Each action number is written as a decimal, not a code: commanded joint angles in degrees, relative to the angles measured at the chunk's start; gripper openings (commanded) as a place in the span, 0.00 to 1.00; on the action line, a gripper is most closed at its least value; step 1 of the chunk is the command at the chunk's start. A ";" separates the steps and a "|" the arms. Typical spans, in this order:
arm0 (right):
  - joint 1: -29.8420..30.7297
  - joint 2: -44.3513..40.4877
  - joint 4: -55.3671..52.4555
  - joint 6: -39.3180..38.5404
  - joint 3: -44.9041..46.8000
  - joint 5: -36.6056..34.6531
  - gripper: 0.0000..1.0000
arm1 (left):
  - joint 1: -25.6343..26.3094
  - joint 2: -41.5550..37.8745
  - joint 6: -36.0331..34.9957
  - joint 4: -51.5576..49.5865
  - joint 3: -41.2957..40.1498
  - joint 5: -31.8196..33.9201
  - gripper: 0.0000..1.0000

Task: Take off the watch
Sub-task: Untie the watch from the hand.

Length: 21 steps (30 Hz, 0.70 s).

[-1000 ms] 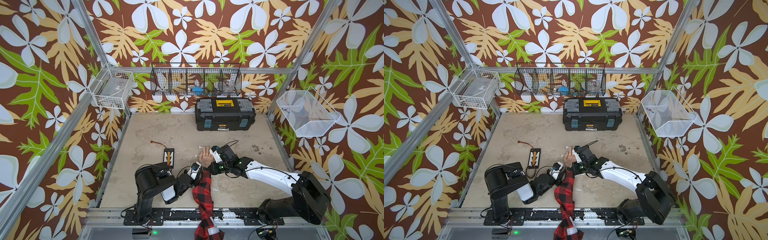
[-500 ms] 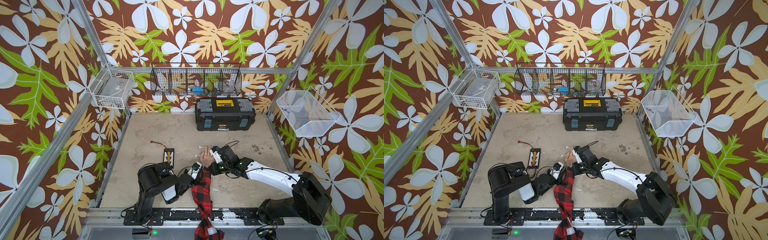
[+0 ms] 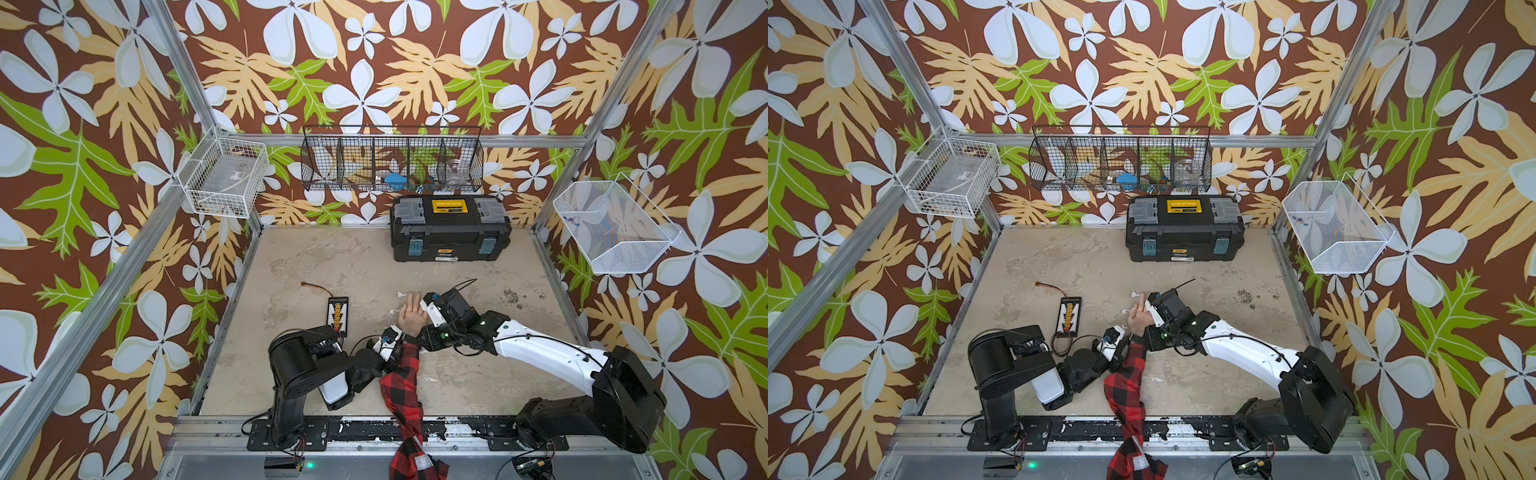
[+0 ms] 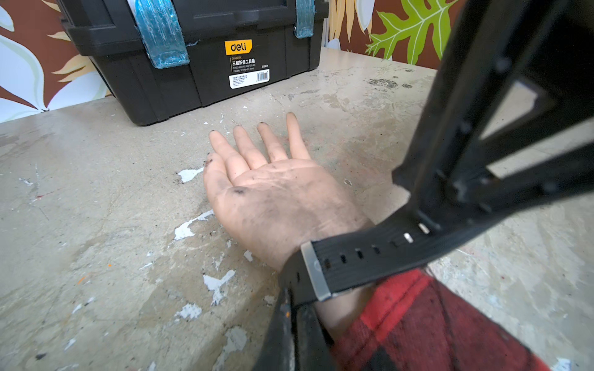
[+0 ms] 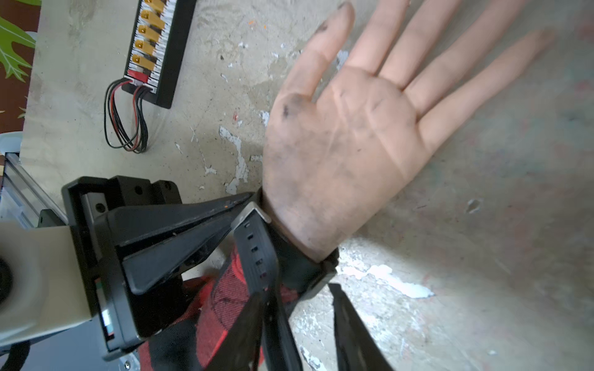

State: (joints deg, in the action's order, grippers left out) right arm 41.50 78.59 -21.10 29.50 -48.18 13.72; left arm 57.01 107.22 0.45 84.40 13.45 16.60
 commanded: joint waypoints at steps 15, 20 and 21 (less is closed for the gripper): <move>6.18 10.27 -15.45 -0.34 -18.61 -10.29 0.52 | -0.05 -2.96 -0.09 6.33 -2.79 0.90 0.00; 7.94 10.06 -7.68 -13.68 -15.49 -8.79 0.50 | -0.02 -1.71 -0.17 9.97 -4.05 -0.10 0.00; 7.90 8.95 -4.84 -16.32 -13.76 -8.22 0.49 | 0.02 -1.58 -0.10 10.52 -4.22 -0.31 0.00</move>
State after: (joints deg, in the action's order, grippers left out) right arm 49.47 89.01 -31.16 21.89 -64.18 5.76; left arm 57.01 105.47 0.38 86.41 9.39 17.43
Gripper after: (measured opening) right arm 0.493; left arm 0.064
